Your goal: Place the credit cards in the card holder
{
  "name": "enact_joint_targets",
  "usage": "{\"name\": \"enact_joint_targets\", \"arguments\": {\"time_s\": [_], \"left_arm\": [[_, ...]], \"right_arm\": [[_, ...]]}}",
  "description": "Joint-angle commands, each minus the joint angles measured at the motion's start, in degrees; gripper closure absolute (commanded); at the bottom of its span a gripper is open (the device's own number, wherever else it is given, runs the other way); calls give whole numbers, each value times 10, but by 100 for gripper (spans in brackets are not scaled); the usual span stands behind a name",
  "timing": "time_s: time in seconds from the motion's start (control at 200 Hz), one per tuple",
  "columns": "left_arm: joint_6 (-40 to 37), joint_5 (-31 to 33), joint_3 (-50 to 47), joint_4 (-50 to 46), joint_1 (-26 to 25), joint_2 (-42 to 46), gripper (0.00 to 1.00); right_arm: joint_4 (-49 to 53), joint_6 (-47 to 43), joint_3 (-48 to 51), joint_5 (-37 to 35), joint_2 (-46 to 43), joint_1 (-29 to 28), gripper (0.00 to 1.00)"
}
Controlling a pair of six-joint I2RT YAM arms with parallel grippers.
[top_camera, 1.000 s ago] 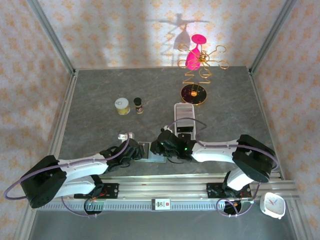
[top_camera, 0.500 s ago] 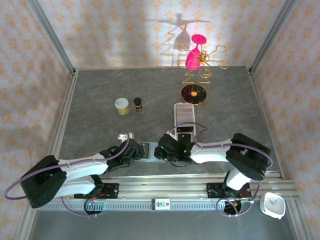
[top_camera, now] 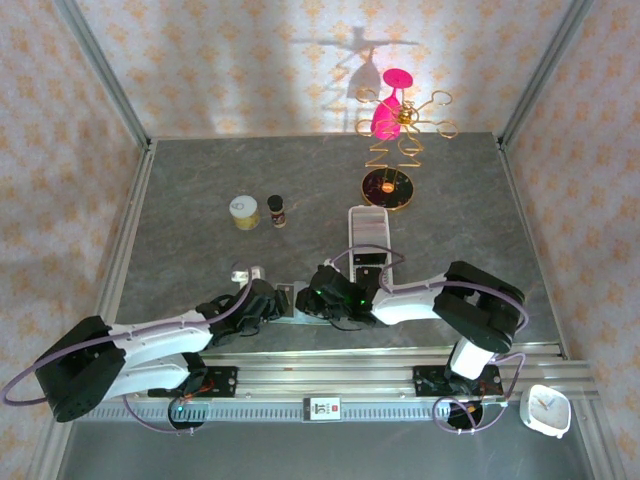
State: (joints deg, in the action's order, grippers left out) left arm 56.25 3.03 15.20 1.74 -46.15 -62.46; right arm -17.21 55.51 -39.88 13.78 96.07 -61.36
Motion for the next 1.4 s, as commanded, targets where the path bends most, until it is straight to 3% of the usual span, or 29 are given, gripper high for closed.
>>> {"name": "enact_joint_targets", "arguments": {"time_s": [0.0,0.335,1.396], "left_arm": [[35,28,-20,-70,-6,17,51],[60,52,-29,-83,-6,56,50],[104,129,-38,-183,-4,166,46]], "right_arm": [[-23,14,-13,3,8,-5,73],[-33,10,-19,5,-6,-6,73],[-99,0,-133,64,89,-11,73]]}}
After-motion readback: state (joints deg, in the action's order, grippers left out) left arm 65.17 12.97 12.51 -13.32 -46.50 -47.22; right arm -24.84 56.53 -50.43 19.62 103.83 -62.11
